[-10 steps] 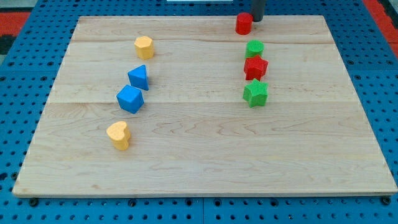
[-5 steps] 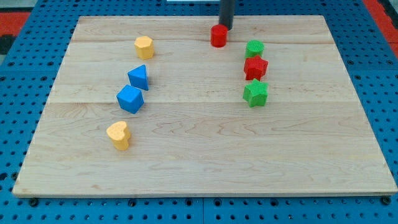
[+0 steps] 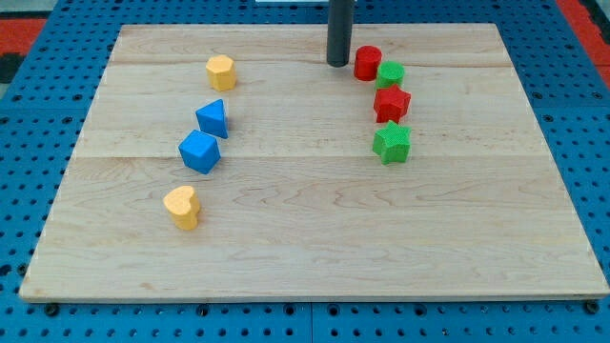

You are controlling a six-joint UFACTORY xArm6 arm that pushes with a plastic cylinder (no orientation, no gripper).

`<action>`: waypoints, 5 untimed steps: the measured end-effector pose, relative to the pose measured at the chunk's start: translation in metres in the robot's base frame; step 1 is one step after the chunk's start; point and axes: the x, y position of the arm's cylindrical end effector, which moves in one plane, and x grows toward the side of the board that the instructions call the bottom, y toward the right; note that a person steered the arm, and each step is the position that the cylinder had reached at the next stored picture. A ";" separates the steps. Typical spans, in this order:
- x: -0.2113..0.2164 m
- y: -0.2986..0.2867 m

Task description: Slide the red circle above the green circle

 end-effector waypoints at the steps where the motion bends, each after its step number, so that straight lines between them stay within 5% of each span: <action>1: 0.017 -0.001; 5: -0.005 0.052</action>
